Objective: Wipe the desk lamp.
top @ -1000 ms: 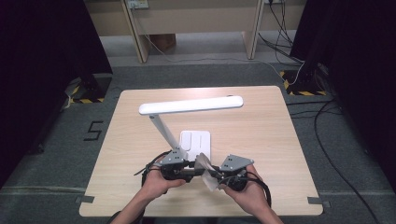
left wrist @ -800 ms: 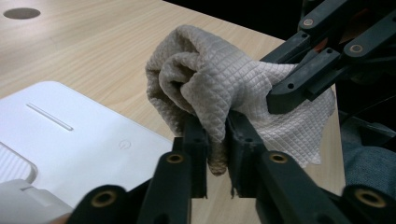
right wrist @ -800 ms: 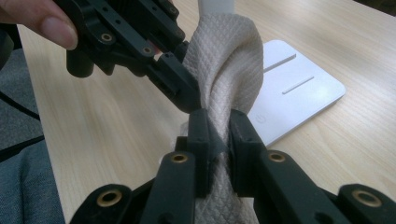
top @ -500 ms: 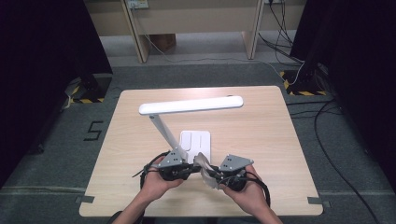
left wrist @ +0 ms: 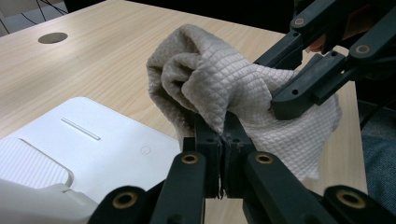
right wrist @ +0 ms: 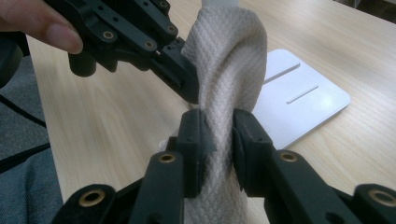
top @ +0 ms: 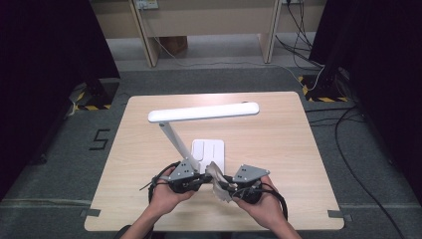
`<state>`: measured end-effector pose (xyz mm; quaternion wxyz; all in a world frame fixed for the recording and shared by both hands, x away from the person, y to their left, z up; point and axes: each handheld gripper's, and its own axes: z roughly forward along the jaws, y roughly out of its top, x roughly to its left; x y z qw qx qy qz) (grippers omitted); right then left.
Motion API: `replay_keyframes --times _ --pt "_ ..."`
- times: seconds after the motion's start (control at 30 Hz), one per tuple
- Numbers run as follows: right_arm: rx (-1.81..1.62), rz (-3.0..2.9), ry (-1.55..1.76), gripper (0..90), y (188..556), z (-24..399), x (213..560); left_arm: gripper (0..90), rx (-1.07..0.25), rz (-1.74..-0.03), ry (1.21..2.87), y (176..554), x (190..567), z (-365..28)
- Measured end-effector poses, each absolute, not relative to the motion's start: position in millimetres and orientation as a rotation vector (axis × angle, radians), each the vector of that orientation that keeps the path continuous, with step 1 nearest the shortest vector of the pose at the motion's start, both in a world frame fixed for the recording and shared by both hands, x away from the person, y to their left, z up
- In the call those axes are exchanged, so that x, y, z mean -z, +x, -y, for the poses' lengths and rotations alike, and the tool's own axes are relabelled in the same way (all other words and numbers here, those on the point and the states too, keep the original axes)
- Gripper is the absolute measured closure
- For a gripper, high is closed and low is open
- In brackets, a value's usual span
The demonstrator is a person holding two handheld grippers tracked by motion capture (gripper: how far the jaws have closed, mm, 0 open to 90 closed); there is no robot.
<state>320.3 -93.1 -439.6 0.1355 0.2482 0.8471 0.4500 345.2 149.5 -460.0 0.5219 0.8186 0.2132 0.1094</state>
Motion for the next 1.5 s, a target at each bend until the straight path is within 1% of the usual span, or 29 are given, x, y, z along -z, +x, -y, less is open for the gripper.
replay_keyframes --times 0.3,0.47,0.8,0.83,0.97,1.0,1.07,1.1,1.13,1.23,1.3,1.4,1.5 --pt "-1.342 -2.447 0.743 64.9 321 89 441 87.8 -0.259 -0.542 1.940 342 460 -152" --pt "-1.341 -2.453 0.755 65.4 322 85 443 87.8 -0.250 -0.553 1.922 341 457 -151" --pt "-1.299 -2.465 0.725 59.3 325 79 449 87.8 -0.251 -0.556 1.911 339 456 -152" --pt "-1.293 -2.467 0.724 61.1 324 79 450 87.8 -0.250 -0.556 1.911 339 456 -152" --pt "-1.284 -2.462 0.710 76.7 324 80 450 87.7 -0.247 -0.550 1.908 339 454 -151" --pt "-1.279 -2.459 0.700 79.5 324 80 449 87.7 -0.247 -0.550 1.901 339 453 -151" --pt "-1.290 -2.460 0.696 81.9 324 81 448 87.1 -0.234 -0.547 1.896 340 452 -152" --pt "-1.285 -2.458 0.689 82.5 324 82 447 85.6 -0.221 -0.548 1.900 340 452 -152" --pt "-1.282 -2.460 0.685 82.8 324 83 447 81.9 -0.224 -0.552 1.894 340 451 -153" --pt "-1.275 -2.470 0.670 83.2 324 84 446 62.6 -0.257 -0.542 1.907 340 447 -155" --pt "-1.273 -2.478 0.657 83.3 323 84 446 51.4 -0.269 -0.526 1.921 340 444 -157" --pt "-1.268 -2.493 0.638 83.4 323 83 447 43.6 -0.285 -0.509 1.928 341 441 -159" --pt "-1.267 -2.497 0.634 83.4 322 81 448 40.4 -0.280 -0.504 1.927 343 438 -161"
